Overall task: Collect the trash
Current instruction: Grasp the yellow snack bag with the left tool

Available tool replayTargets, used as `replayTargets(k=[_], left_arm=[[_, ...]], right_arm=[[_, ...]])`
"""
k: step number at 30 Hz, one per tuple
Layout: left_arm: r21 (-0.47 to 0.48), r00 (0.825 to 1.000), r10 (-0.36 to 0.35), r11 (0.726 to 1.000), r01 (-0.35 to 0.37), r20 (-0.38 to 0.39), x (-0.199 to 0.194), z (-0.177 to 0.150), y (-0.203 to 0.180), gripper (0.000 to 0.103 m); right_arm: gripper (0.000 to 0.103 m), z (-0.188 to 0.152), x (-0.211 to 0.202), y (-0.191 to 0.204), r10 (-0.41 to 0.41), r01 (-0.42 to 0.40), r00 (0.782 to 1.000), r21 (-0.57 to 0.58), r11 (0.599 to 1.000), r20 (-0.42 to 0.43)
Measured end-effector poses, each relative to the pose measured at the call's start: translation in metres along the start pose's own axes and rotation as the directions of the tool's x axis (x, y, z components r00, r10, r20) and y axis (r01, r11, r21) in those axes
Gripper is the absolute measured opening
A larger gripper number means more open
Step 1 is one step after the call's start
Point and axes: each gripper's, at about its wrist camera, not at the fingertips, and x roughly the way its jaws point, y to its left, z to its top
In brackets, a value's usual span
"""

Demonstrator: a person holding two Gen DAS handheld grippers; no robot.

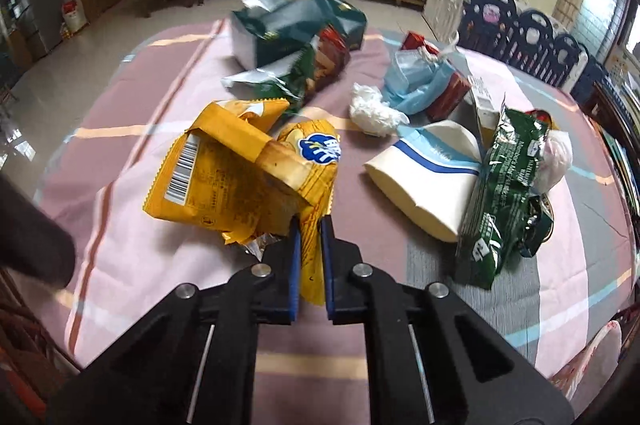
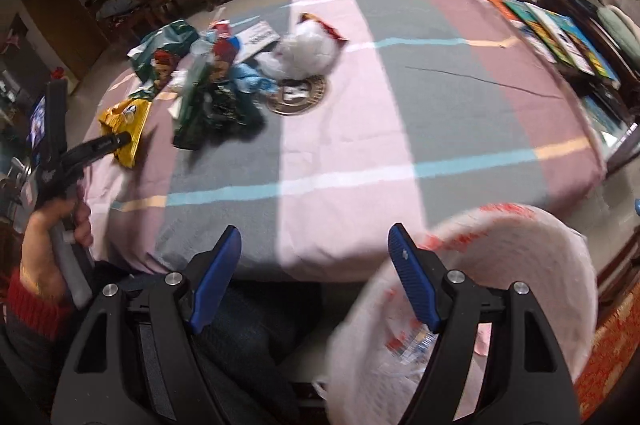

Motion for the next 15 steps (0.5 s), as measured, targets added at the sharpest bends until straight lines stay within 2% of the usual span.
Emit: replayTargets(k=[5,9,12,15], left_arm=[[-0.083,0.996,0.024,0.996,-0.017,0.088,-0.059,-0.036,0.023,0.010],[-0.040,0.992,0.049,0.998,-0.045,0.114,-0.092,-0.065,0.026,0.010],[-0.034,0.992,0.016,0.999,-0.012,0.122,-0.102,-0.068,0.024,0.011],[-0.007,0.988,0.019,1.000,-0.019,0.156,-0.110,-0.068,0.019,0.011]], right_arm=[[0.075,0.034,0.030,0.053,0.066,-0.065,0.997,-0.038,0.997,0.029],[0.074,0.067,0.056,0.086,0.086,-0.083,0.995,-0.056,0.995,0.057],[0.069,0.088,0.089,0.101,0.101,-0.100,0.995,-0.026,0.995,0.001],[0.063,0.101,0.116,0.107,0.129,-0.127,0.991,0.036,0.991,-0.041]])
